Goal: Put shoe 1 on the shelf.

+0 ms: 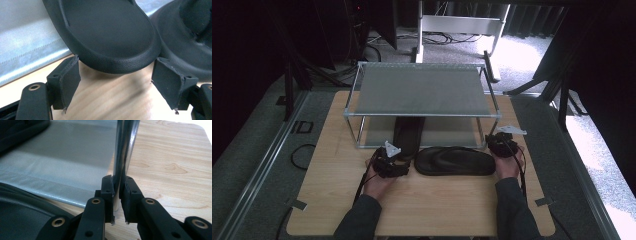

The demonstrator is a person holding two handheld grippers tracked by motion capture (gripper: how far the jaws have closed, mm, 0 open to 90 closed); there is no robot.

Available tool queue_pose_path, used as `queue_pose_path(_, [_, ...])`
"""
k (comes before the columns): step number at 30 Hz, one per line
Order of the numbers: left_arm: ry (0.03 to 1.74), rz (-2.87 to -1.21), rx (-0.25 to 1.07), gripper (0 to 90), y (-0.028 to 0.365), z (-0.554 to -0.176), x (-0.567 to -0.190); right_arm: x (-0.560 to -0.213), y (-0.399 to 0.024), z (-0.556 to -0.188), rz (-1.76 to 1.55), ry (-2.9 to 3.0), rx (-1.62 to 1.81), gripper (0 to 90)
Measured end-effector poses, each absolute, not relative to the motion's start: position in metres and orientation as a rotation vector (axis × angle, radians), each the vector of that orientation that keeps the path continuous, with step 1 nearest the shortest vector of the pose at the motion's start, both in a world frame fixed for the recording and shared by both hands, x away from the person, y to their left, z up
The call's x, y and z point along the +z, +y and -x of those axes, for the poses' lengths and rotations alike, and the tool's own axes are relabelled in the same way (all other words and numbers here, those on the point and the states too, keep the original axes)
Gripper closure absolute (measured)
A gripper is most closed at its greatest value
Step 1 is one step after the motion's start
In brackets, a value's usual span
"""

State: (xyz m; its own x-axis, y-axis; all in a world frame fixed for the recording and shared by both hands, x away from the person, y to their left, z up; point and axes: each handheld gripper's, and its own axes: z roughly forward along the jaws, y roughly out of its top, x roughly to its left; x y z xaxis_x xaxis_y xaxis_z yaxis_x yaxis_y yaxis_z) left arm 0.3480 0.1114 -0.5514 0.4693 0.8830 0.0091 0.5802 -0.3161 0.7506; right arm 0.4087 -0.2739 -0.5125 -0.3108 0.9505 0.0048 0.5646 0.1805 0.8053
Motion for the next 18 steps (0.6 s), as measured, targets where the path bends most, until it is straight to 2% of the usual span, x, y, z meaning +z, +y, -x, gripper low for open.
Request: queue_pose_path(18, [1.289,-1.978,0.619,26.0,0.087,-0.380,-0.555,-0.512,-0.275,-0.407,-1.404,1.966,0.993,81.4])
